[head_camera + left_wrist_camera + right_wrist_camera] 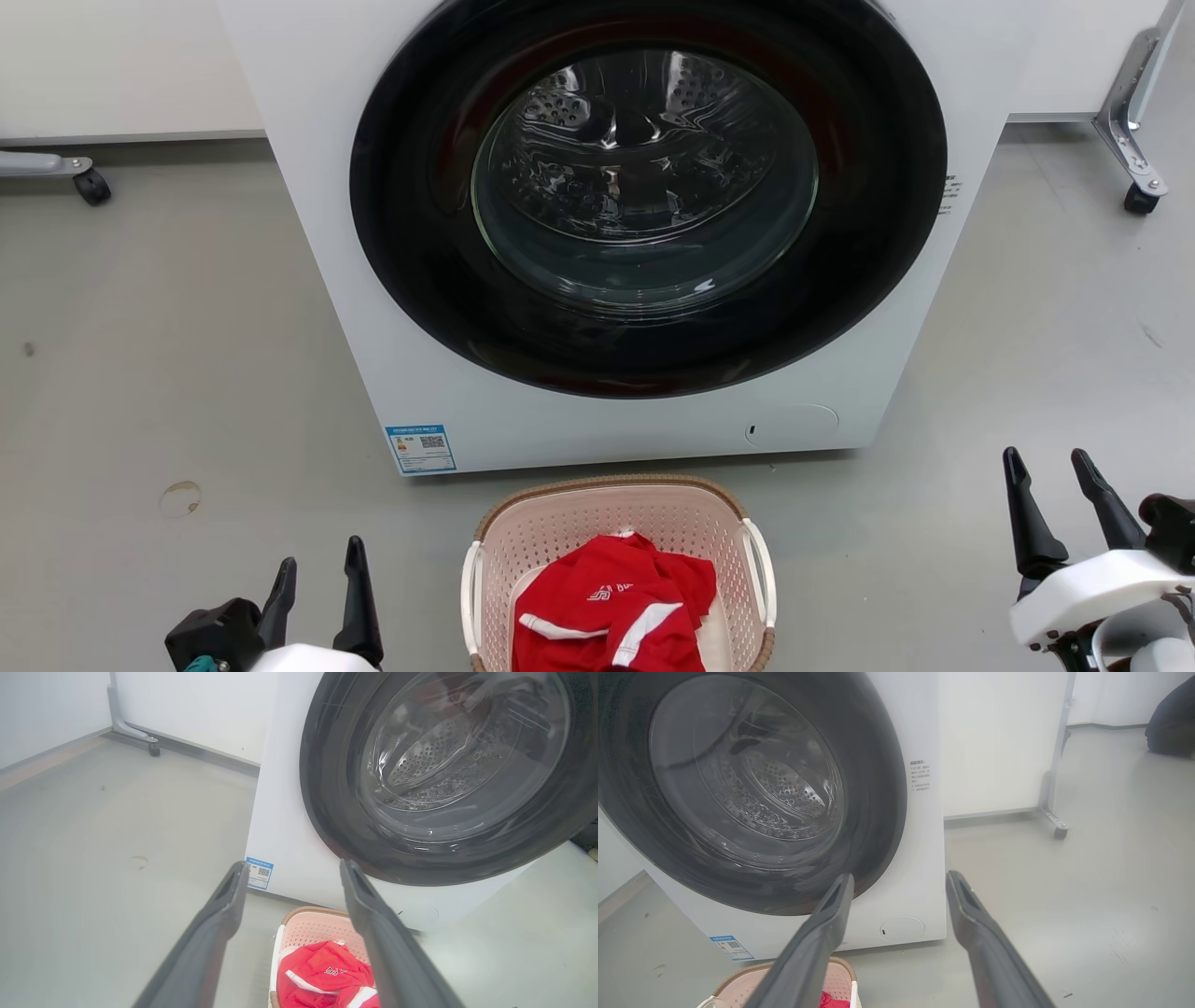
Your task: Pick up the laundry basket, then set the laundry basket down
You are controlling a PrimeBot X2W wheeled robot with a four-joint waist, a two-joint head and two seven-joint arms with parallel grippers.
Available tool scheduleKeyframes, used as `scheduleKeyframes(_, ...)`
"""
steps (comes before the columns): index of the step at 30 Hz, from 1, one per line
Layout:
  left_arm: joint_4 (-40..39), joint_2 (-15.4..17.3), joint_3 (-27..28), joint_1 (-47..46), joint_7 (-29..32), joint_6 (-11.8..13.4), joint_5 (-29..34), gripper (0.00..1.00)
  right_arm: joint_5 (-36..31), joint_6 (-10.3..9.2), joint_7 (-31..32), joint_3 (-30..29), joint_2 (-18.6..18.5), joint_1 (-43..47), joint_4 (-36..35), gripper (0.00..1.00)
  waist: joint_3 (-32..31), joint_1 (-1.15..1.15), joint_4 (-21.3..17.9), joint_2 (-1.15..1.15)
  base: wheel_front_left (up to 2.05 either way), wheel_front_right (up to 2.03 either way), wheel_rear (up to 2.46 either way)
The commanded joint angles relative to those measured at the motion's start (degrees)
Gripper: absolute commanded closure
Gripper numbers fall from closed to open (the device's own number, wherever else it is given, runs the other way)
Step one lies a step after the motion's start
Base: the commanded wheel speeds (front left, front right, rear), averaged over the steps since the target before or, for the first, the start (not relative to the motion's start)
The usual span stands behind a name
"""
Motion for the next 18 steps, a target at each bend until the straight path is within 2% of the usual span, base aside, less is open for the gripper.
scheduleKeyframes(1,-1.82,0.93,1.08,-1.47,-1.02,0.73,1.78,0.0,-1.78,0.24,-1.21,1.28,-1.51,-3.39,-1.44,0.0,0.0,0.0,0.04,0.0,0.0,0.0,0.0)
scheduleKeyframes(11,-2.64,2.24,-1.08,-1.25,-2.33,2.94,6.67,0.0,-7.73,0.27,-2.71,2.35,-1.74,-3.79,-1.17,0.0,-0.22,0.0,-0.03,0.0,0.0,0.0,0.0)
scheduleKeyframes(18,-2.68,2.66,-1.88,-1.27,-1.52,3.24,7.26,0.0,-8.42,0.28,-2.95,2.58,-1.77,-3.87,-0.96,0.0,-0.31,0.0,-0.13,0.0,0.0,0.0,0.0)
